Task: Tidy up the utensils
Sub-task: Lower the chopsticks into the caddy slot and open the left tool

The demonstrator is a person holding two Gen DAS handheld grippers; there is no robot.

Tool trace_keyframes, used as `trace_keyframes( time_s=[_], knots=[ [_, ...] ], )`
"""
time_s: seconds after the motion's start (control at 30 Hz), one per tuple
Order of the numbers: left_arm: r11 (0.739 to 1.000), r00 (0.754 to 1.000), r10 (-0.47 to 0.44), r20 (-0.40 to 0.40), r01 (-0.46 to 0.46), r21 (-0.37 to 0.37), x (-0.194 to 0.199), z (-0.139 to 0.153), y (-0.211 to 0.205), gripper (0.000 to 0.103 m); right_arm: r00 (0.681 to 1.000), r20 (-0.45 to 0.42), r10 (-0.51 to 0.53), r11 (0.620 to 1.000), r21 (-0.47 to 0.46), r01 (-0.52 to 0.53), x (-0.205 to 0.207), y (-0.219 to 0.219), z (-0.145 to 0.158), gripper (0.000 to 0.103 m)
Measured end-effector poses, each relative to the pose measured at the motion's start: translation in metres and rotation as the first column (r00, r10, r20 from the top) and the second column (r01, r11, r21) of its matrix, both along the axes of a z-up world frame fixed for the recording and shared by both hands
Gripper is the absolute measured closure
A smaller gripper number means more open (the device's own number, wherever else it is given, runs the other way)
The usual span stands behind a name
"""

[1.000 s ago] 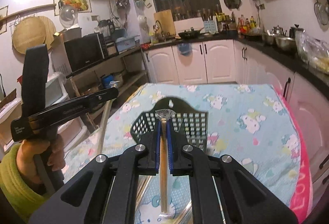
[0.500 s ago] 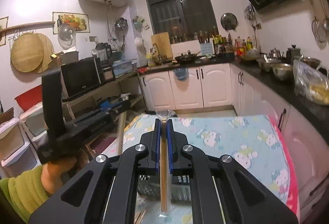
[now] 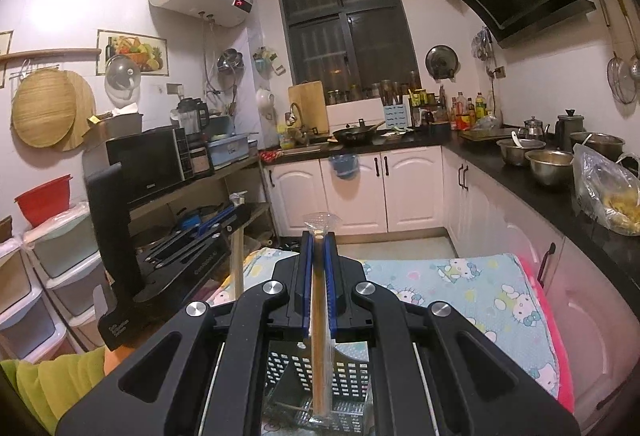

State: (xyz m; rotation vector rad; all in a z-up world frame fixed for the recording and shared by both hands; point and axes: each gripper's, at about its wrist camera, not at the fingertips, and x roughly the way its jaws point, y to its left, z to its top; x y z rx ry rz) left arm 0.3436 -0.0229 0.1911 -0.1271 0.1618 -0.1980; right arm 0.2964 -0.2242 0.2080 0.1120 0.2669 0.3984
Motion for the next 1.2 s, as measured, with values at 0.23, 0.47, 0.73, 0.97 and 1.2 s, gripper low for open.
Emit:
trace_keyframes(
  time_s=[0.23, 0.47, 0.73, 0.97, 1.2],
  knots=[
    [1.0, 1.0, 0.003, 0.027, -0.002, -0.016, 0.006, -0.016, 0.002, 0.098, 1.0, -0.006, -0.017, 1.0, -0.008, 0.017, 0.013, 0.004, -0.011, 0.097],
    [1.0, 1.0, -0.01, 0.008, 0.01, -0.027, 0.012, -0.03, 0.002, 0.098, 0.999, -0.001, -0.037, 0.999, -0.025, 0.037, 0.024, 0.008, -0.022, 0.097],
    [0.999, 1.0, 0.0, -0.02, -0.001, -0.05, 0.015, -0.049, 0.01, 0.098, 0.998, -0.031, -0.055, 0.998, -0.013, 0.054, 0.038, 0.007, -0.043, 0.097],
    [0.998, 1.0, -0.002, -0.026, 0.001, -0.059, 0.014, -0.059, 0.014, 0.097, 0.997, -0.04, -0.06, 0.998, -0.016, 0.06, 0.043, 0.011, -0.057, 0.097],
    [0.998, 0.999, -0.004, -0.044, 0.001, -0.061, 0.01, -0.07, 0.018, 0.097, 0.997, -0.045, -0.06, 0.998, -0.01, 0.06, 0.045, 0.012, -0.065, 0.097]
  ],
)
